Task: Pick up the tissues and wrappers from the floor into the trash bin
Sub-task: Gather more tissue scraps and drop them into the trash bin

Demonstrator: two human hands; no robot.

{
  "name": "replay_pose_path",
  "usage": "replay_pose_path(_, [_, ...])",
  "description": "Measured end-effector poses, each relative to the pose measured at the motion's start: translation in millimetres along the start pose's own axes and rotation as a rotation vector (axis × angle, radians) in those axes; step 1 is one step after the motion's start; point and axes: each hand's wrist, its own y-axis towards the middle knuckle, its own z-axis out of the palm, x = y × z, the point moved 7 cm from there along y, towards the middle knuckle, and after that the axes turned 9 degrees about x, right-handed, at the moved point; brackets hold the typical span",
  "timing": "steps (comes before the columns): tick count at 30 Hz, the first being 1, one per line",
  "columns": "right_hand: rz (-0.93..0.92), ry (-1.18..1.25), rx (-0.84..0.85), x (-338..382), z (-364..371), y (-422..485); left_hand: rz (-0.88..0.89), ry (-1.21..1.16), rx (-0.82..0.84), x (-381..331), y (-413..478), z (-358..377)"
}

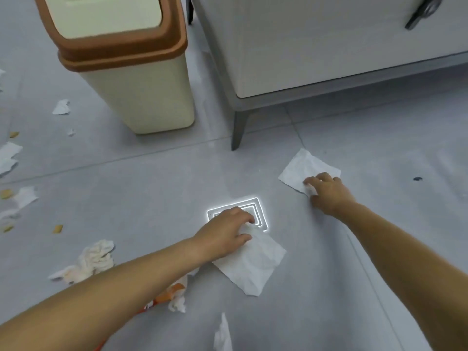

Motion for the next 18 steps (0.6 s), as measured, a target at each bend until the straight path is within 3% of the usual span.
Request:
replay_pose_path(5, [0.013,0.054,-0.005,-1.7,14.7,-12.1,-0.008,0.184,0.248,-1.6,-3.4,54.3])
replay_pose_path(8, [0.001,0.095,0.038,3.1,18.5,-16.3,0.100,0.335,0.283,-5.9,-3.8,65.2])
replay_pose_path(10, [-0.029,0.107,0.052,12.8,17.3,-19.4,0.090,0.307,0.302,-2.7,-1.8,64.7])
replay_pose_path(12, [-0.080,0.162,0.023,28.8,12.3,-23.5,0.021,0.161,0.257,5.2,0.0,54.7])
replay_pose_path(18, [-0.187,0.500,-0.042,95.0,-17.5,-40.2,-0.171,-0.172,-0.099,37.5,-13.1,-29.4])
